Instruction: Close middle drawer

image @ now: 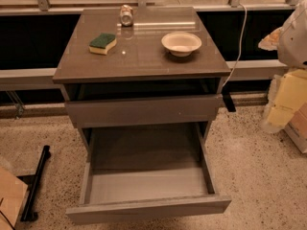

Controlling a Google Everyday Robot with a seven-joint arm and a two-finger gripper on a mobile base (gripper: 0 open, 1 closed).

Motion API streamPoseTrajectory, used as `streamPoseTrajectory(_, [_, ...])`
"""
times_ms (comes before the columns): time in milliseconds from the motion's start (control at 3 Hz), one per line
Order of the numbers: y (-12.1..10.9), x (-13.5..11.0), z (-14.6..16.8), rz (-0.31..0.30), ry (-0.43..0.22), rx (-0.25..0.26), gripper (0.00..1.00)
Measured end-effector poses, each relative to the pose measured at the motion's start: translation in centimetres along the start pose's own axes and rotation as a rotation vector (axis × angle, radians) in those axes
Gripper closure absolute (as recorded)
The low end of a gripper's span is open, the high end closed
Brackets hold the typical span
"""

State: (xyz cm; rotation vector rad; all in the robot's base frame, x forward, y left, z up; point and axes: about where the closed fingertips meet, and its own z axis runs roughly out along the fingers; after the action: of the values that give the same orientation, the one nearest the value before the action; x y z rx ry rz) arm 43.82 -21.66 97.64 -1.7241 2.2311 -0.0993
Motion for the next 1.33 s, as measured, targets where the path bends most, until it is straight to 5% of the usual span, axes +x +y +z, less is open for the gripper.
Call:
streamPoseTrajectory(667, [0.0, -0.1, -0.2, -0.001, -0.002, 0.007, 0.10])
streamPoseTrajectory(1333, [1.6, 1.3, 4.4, -0.039, -0.055, -0.026, 0.56])
